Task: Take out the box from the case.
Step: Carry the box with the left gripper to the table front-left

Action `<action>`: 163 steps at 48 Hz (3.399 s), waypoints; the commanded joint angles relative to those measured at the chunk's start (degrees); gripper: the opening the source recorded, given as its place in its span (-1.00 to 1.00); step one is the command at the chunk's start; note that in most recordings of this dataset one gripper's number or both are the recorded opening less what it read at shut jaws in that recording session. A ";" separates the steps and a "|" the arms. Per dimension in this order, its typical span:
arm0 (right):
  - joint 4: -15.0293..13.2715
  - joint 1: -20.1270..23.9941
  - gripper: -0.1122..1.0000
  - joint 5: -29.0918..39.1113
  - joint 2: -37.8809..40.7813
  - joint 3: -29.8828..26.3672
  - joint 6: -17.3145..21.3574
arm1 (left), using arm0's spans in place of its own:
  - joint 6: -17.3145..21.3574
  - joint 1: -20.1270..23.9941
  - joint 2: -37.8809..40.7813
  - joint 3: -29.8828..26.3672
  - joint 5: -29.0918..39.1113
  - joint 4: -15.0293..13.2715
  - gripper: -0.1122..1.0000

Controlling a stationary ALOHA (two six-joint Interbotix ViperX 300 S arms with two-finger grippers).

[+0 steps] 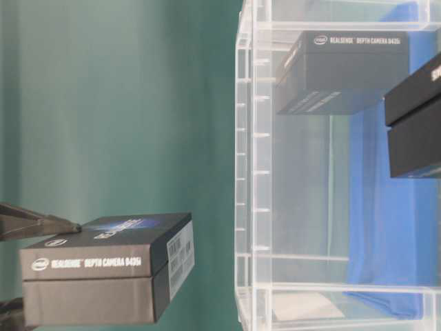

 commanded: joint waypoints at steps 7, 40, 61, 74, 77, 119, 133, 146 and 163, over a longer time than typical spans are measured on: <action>-0.09 0.09 0.89 -0.26 -0.53 -0.62 -0.18 | -4.04 -5.27 -1.67 -1.58 0.09 1.76 0.31; -0.35 0.09 0.89 -0.26 -0.53 -0.62 -1.58 | -29.00 -26.89 -0.09 -3.34 2.37 6.77 0.31; -0.35 0.00 0.89 -0.26 -0.53 -0.62 -1.49 | -30.15 -28.04 0.18 -3.60 5.36 6.94 0.31; -0.35 0.00 0.89 -0.18 -0.53 -0.62 -1.49 | -30.15 -27.95 0.09 -3.08 5.54 6.94 0.31; -0.35 0.09 0.89 -0.18 -0.62 -0.62 -1.49 | -30.15 -27.95 0.00 -2.46 5.54 6.94 0.31; 0.00 0.09 0.89 2.64 -4.48 0.79 -1.23 | -38.23 -29.00 -3.43 34.98 -24.43 6.86 0.31; 0.35 0.26 0.89 2.90 -4.75 0.79 -0.97 | -38.14 -29.71 -1.85 40.25 -36.30 6.68 0.31; 0.70 0.35 0.89 2.81 -4.75 0.79 -0.79 | -37.62 -29.88 -1.67 41.04 -36.56 6.59 0.31; 0.79 0.53 0.89 2.81 -4.75 0.79 -0.70 | -35.95 -29.88 -1.41 39.99 -34.19 6.50 0.62</action>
